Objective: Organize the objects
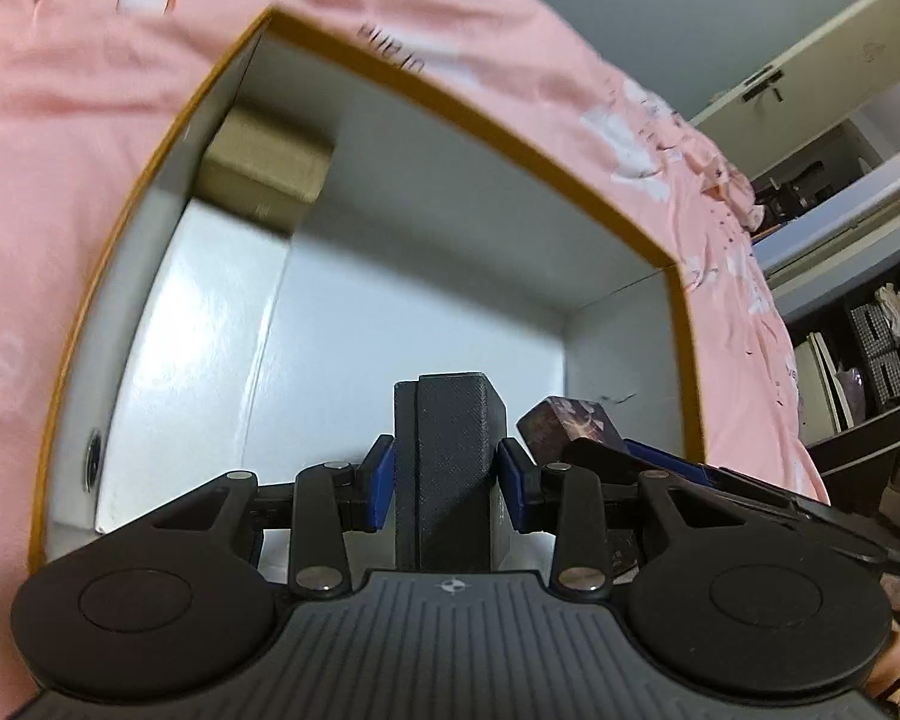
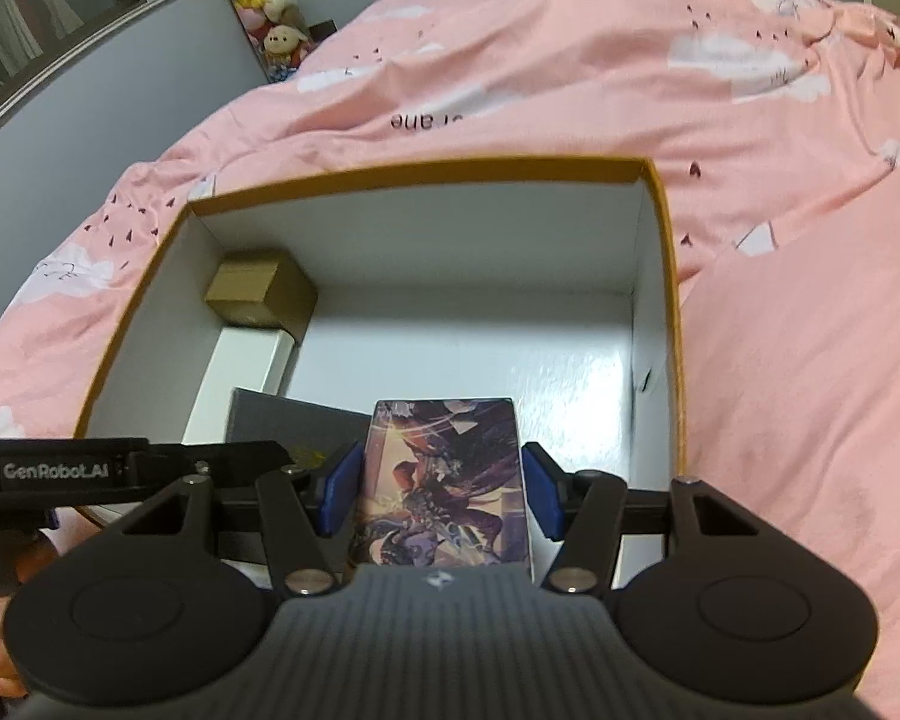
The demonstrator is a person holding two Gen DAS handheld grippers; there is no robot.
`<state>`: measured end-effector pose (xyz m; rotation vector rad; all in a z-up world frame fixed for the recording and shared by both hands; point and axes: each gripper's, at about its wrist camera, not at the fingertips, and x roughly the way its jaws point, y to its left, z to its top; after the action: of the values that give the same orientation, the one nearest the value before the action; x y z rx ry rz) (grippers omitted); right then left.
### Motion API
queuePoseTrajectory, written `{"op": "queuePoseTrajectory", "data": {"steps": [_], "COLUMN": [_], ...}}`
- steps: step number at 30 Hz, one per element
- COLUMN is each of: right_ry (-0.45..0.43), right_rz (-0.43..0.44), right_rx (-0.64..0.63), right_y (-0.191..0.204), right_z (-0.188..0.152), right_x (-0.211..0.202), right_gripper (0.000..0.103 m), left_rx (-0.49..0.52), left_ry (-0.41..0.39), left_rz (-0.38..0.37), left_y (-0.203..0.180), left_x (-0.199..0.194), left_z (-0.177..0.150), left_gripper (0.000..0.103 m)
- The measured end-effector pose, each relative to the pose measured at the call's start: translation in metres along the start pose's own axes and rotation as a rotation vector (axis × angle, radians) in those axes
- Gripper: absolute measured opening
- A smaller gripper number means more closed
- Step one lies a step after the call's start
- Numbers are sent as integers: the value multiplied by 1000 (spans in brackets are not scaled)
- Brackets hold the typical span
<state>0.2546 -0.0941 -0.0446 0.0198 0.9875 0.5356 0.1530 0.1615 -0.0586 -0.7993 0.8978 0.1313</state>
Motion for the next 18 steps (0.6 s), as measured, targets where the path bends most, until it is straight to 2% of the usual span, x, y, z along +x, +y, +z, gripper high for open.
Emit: {"op": "queuePoseTrajectory", "data": {"steps": [3,5,8,11,14,18], "right_ry": [8,18,31,42,55,61], "right_rz": [7,16,22,28,24,24], "right_rx": [-2,7,13,14,15,12], "right_y": [1,1,1,1,1,1], "right_z": [0,0,-1,-2,-3,-4], "right_x": [6,8,13,19,24,27], "right_gripper": [59,59,59,59,59,59], "left_rx": [-5,-4,11,29,65,172], "left_ry": [46,72,80,90,82,36], "left_rz": [5,39,94,99,135,245], "left_y": [7,8,9,9,3,-10], "left_x": [9,13,14,13,10,4], "left_z": [2,3,3,2,-1,-9], "left_gripper": [41,41,41,42,44,47]}}
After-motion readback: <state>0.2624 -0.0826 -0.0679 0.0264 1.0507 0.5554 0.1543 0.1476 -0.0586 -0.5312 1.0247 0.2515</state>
